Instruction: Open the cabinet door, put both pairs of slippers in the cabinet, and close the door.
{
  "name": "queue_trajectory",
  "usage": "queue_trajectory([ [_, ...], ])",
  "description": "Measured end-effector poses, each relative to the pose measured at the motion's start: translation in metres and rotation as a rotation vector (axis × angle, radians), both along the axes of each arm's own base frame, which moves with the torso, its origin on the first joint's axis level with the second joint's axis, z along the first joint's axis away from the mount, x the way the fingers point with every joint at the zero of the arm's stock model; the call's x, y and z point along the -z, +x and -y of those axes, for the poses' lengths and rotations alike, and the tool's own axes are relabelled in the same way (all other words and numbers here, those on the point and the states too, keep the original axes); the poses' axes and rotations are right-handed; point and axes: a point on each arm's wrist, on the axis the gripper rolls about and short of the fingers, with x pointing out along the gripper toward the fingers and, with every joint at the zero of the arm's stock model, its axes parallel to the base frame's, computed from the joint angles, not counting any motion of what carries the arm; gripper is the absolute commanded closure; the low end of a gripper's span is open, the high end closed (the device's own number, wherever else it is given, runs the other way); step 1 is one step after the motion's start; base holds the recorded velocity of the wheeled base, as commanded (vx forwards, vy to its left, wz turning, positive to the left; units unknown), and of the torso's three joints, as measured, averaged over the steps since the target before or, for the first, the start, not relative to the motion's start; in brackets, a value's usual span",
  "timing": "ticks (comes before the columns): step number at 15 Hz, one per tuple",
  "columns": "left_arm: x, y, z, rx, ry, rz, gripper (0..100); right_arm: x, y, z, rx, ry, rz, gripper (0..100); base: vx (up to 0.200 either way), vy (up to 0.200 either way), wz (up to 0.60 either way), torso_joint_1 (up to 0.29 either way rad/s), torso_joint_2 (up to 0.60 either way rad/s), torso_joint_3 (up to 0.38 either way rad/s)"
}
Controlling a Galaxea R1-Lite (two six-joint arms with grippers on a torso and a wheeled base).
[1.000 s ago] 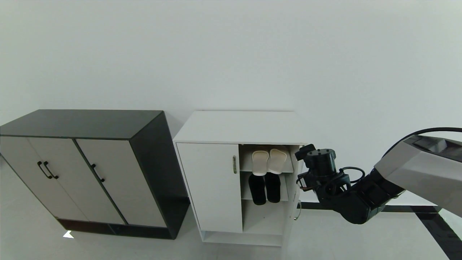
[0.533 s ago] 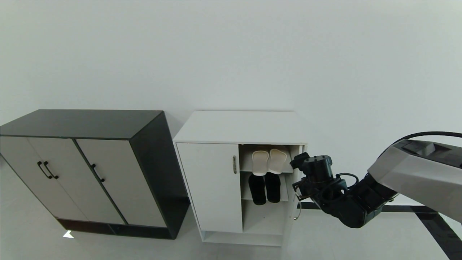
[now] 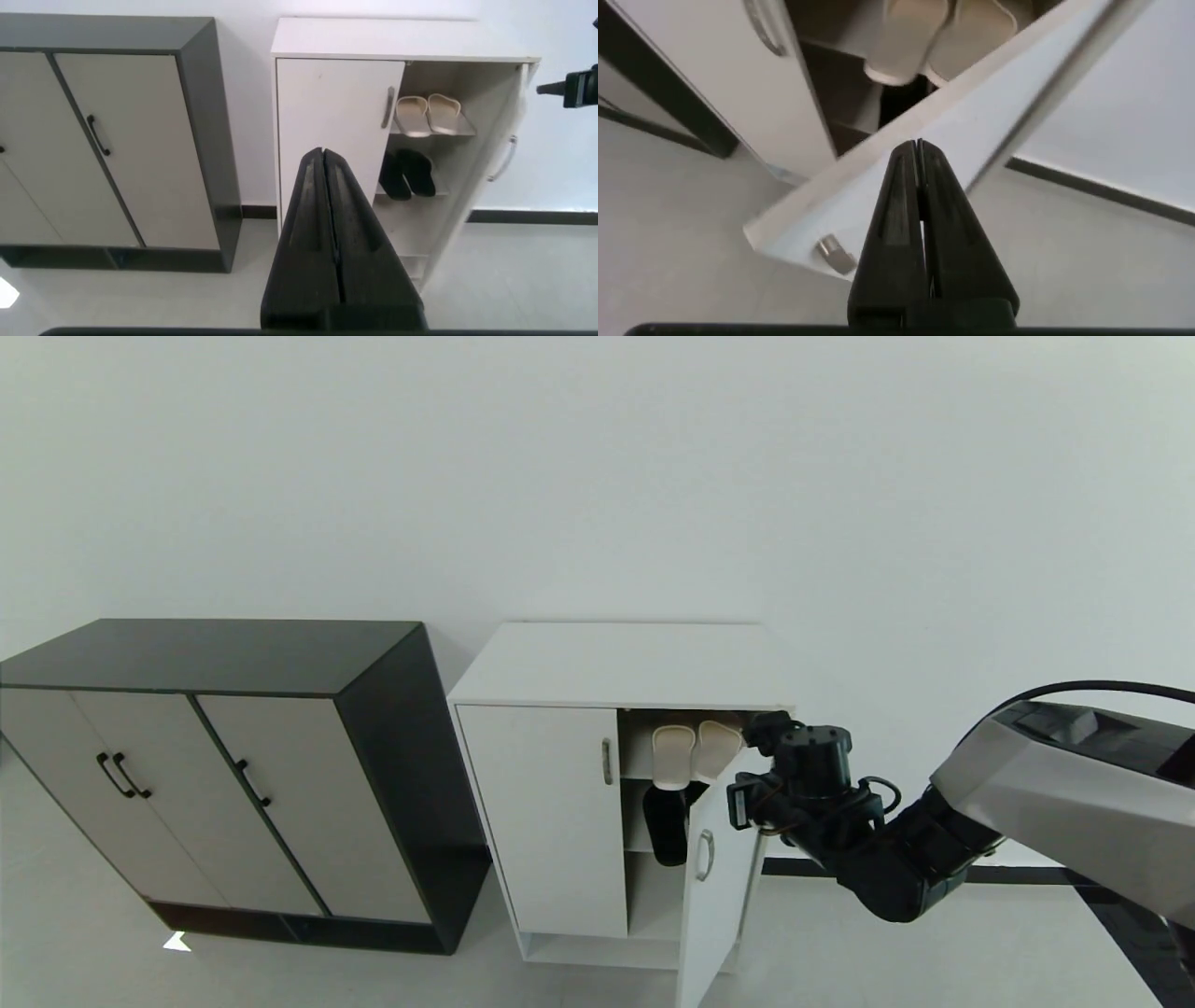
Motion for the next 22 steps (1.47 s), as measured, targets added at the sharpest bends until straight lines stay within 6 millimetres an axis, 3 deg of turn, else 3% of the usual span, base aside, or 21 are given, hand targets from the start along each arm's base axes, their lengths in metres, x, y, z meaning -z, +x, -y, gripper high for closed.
queue_trajectory([
  [6,0.000,0.000,0.000,0.000,0.001,0.000,100,0.008,-0.019,0.005,-0.276,0.114,0.069,100,0.000,0.000,0.00,0.000,0.00,0.000],
  [9,0.000,0.000,0.000,0.000,0.002,0.000,100,0.021,-0.029,0.015,-0.369,0.140,0.066,100,0.200,0.000,0.00,0.002,0.00,-0.001],
  [17,0.000,0.000,0.000,0.001,0.003,-0.002,100,0.036,-0.033,0.019,-0.382,0.104,0.042,100,0.200,0.000,0.00,0.003,0.00,0.002],
  [22,0.000,0.000,0.000,0.001,0.001,0.000,100,0.037,-0.033,0.018,-0.385,0.106,0.049,100,0.000,0.000,0.00,0.000,0.00,0.000],
])
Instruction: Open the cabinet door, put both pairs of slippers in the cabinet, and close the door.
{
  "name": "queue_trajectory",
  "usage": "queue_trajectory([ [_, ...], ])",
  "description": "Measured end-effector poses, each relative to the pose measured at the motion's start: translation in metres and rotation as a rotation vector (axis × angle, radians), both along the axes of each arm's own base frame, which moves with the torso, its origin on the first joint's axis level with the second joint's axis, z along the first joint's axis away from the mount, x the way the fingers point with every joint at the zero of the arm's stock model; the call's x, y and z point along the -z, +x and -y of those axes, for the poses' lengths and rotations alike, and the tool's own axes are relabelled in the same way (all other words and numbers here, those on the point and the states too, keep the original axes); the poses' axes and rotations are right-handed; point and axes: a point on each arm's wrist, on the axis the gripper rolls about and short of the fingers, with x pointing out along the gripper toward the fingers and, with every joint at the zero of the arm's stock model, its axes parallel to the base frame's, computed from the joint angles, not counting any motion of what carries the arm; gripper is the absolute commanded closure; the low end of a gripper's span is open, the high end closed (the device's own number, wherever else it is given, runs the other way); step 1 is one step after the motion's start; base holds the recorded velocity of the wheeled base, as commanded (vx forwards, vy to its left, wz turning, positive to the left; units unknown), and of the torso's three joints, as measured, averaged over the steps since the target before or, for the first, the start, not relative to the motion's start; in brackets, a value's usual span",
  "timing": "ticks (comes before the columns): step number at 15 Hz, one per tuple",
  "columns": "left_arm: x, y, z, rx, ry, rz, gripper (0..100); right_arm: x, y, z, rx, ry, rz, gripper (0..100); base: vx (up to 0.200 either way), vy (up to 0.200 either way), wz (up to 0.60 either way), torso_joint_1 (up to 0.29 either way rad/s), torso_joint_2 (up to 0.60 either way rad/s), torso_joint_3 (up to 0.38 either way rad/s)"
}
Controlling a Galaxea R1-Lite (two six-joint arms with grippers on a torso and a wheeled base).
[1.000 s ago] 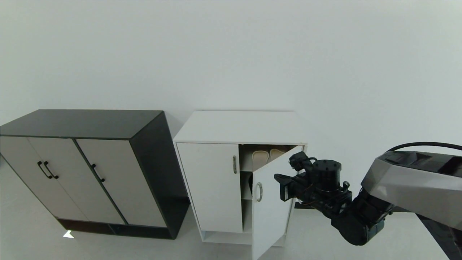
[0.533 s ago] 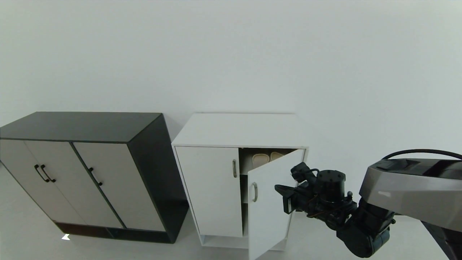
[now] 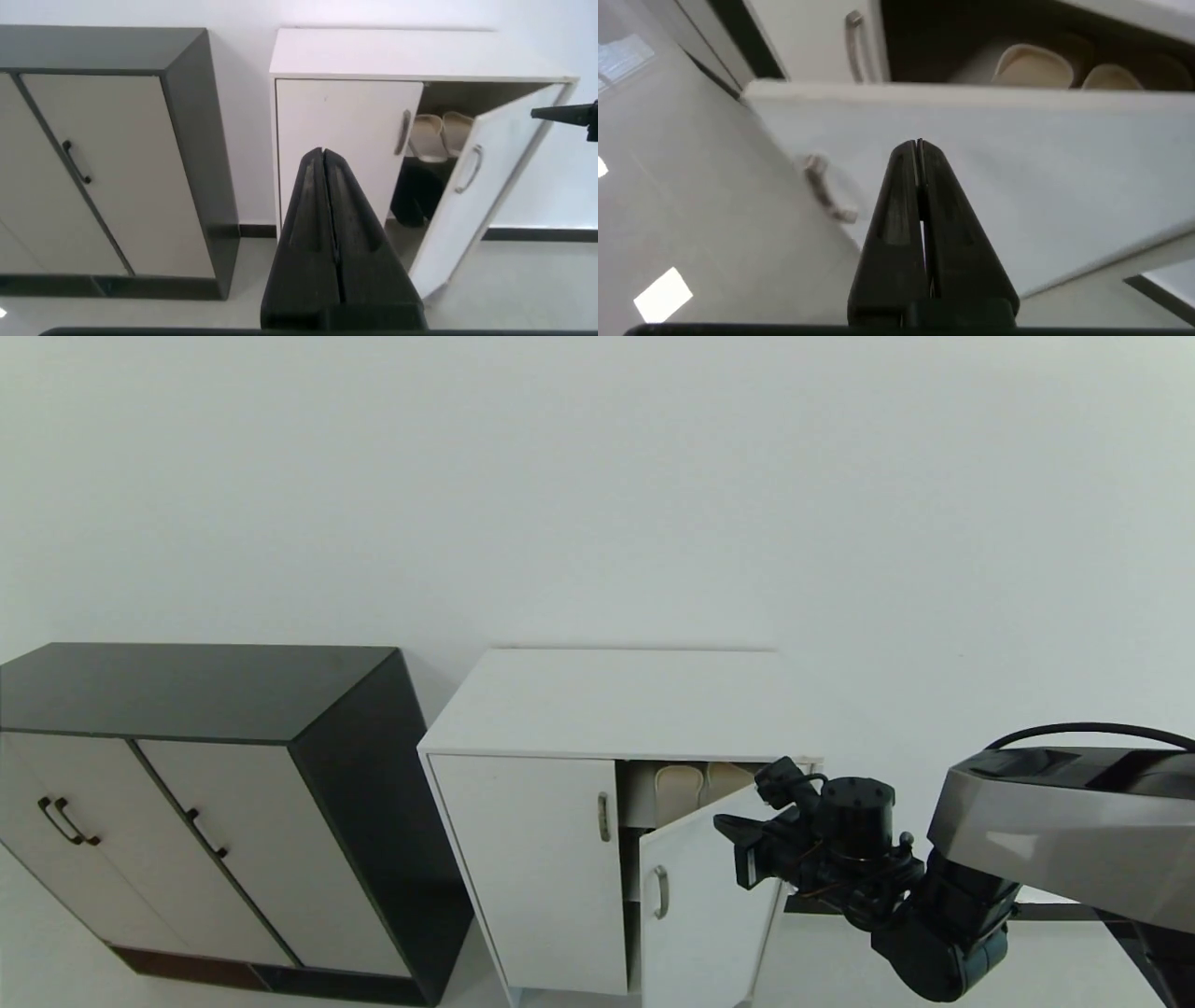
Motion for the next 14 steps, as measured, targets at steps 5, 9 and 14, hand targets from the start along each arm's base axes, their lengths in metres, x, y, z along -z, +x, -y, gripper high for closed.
queue_trajectory([
  [5,0.000,0.000,0.000,-0.001,-0.001,-0.001,100,0.005,0.001,-0.001,-0.015,0.002,-0.009,100,0.000,0.000,0.00,0.000,0.00,0.000],
  [9,0.000,0.000,0.000,-0.001,-0.001,0.000,100,0.012,0.009,-0.005,-0.018,0.006,-0.004,100,0.000,0.000,0.00,0.000,0.00,0.000],
  [14,0.000,0.000,0.000,0.000,0.000,0.000,100,0.020,0.026,-0.008,-0.002,0.017,0.015,100,0.000,0.000,0.00,0.000,0.00,0.000],
])
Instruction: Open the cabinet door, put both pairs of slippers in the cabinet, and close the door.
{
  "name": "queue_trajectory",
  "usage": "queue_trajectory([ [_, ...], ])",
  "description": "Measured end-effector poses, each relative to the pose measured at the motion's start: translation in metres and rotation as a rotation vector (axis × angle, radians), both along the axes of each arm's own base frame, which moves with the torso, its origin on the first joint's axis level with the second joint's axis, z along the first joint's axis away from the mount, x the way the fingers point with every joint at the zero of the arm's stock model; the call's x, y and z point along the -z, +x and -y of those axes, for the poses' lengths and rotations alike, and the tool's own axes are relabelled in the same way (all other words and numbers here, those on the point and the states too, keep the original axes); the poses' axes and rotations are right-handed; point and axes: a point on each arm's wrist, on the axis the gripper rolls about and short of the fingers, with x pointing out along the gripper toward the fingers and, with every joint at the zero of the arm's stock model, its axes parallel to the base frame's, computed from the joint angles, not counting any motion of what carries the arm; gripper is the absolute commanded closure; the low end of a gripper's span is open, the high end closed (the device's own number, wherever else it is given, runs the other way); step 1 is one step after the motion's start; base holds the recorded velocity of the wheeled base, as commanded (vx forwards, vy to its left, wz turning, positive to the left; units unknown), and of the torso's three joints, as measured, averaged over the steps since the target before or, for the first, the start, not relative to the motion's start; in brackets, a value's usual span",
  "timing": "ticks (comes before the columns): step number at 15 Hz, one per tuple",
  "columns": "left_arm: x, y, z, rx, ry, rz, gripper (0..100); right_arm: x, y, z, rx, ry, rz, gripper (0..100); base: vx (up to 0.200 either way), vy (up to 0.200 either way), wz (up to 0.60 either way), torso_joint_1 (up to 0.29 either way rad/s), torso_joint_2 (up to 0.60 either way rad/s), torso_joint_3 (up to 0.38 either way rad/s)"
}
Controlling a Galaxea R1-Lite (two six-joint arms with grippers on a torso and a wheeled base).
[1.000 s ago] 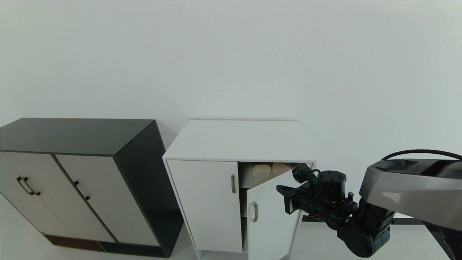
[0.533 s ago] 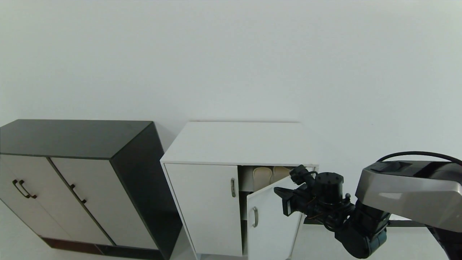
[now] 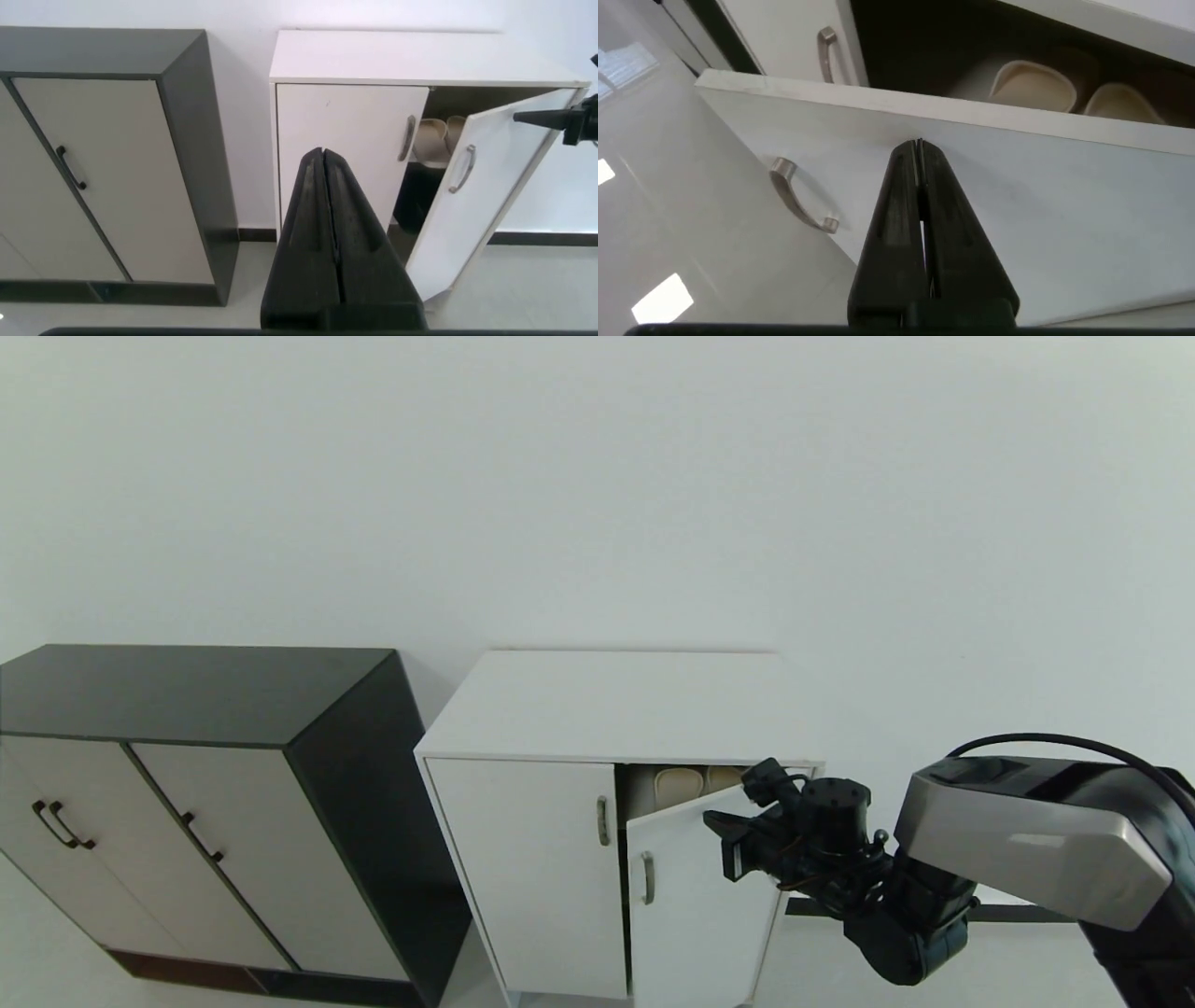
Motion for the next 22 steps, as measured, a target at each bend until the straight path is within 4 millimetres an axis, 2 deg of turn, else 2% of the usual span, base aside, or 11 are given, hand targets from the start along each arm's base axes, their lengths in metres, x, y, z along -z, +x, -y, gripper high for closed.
queue_trajectory([
  [9,0.000,0.000,0.000,0.000,-0.001,0.000,100,0.006,0.019,0.004,0.063,0.003,0.013,100,0.000,0.000,0.00,0.000,0.00,0.000],
  [22,0.000,0.000,0.000,-0.001,-0.001,0.000,100,0.011,0.045,-0.005,0.286,-0.039,0.036,100,0.000,0.000,0.00,0.000,0.00,0.000],
])
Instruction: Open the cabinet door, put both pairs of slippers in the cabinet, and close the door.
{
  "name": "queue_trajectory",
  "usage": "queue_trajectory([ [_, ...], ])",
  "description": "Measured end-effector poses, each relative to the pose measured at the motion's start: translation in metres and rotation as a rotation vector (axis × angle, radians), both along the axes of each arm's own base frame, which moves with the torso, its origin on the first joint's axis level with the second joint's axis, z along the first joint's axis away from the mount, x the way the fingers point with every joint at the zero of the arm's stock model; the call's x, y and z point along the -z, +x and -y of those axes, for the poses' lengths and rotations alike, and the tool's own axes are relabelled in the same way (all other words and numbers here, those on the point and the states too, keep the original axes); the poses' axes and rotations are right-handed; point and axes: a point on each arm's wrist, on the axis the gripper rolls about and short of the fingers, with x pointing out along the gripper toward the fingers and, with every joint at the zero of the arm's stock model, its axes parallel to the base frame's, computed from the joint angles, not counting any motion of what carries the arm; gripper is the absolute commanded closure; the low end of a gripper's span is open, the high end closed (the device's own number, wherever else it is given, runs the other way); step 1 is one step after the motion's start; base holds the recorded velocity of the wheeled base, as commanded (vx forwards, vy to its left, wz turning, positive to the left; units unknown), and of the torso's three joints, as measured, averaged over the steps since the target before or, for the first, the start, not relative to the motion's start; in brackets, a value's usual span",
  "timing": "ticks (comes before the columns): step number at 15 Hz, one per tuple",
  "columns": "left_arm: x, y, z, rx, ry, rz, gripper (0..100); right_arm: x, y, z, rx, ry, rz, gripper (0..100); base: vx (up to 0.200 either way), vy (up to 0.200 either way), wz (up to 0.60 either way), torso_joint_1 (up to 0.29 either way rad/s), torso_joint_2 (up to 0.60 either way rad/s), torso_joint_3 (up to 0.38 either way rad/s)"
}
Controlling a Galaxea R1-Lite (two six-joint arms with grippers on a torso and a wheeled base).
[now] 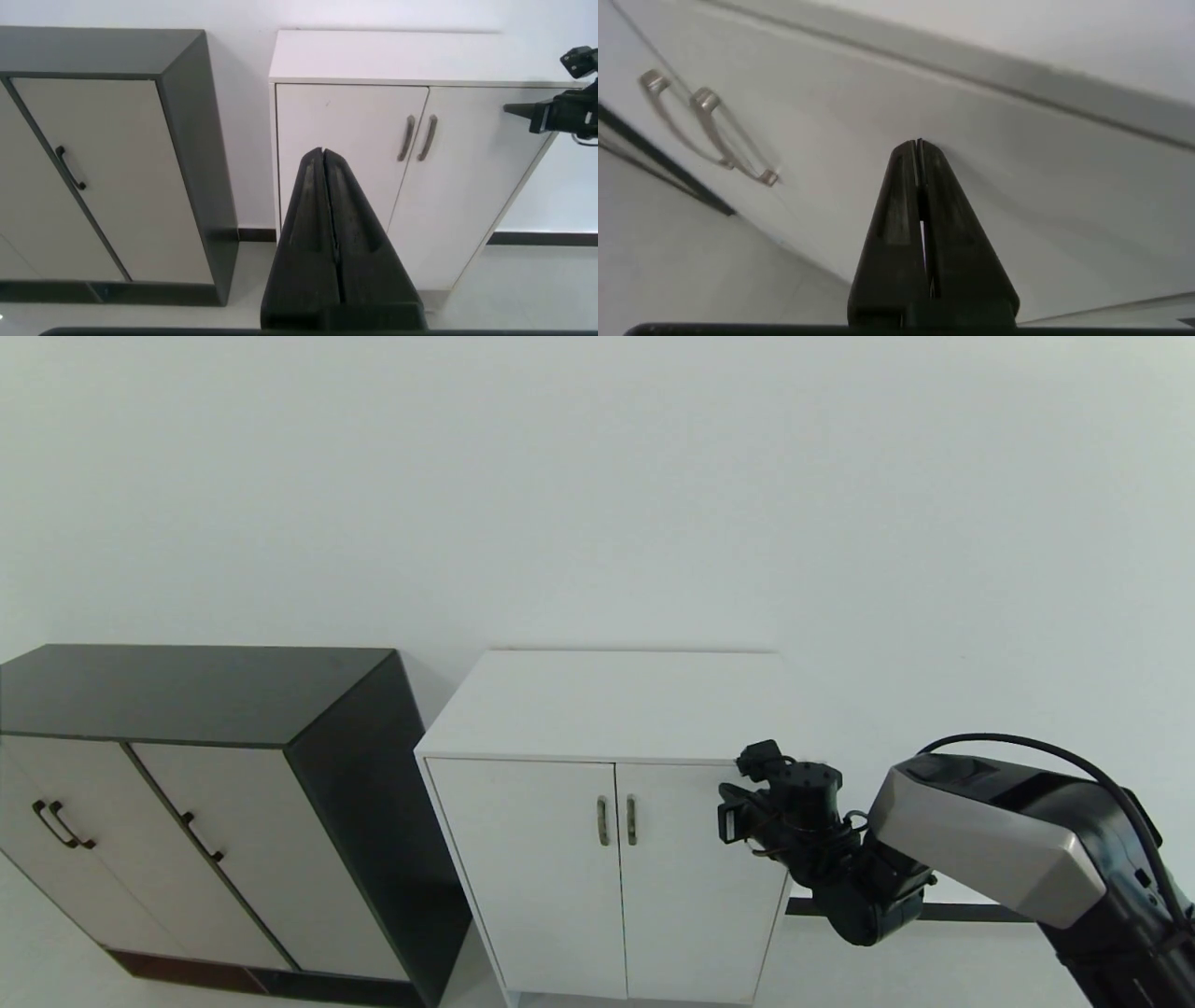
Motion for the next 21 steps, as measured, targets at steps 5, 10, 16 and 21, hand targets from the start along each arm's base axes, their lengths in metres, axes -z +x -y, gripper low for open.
queue_trajectory([
  [5,0.000,0.000,0.000,0.001,0.000,0.000,100,0.002,0.007,-0.003,0.043,-0.004,0.012,100,0.000,0.000,0.00,0.000,0.00,0.000],
  [10,0.000,0.000,0.000,0.000,0.000,0.000,100,0.004,0.012,-0.005,0.063,-0.001,0.025,100,0.000,0.000,0.00,0.000,0.00,0.000],
  [16,0.000,0.000,0.000,0.000,0.001,0.000,100,0.000,0.003,-0.004,0.060,-0.007,0.023,100,0.000,0.000,0.00,0.000,0.00,0.000],
  [21,0.000,0.000,0.000,0.000,0.002,0.000,100,-0.027,-0.019,0.007,0.058,-0.014,0.016,100,0.000,0.000,0.00,0.000,0.00,0.000],
])
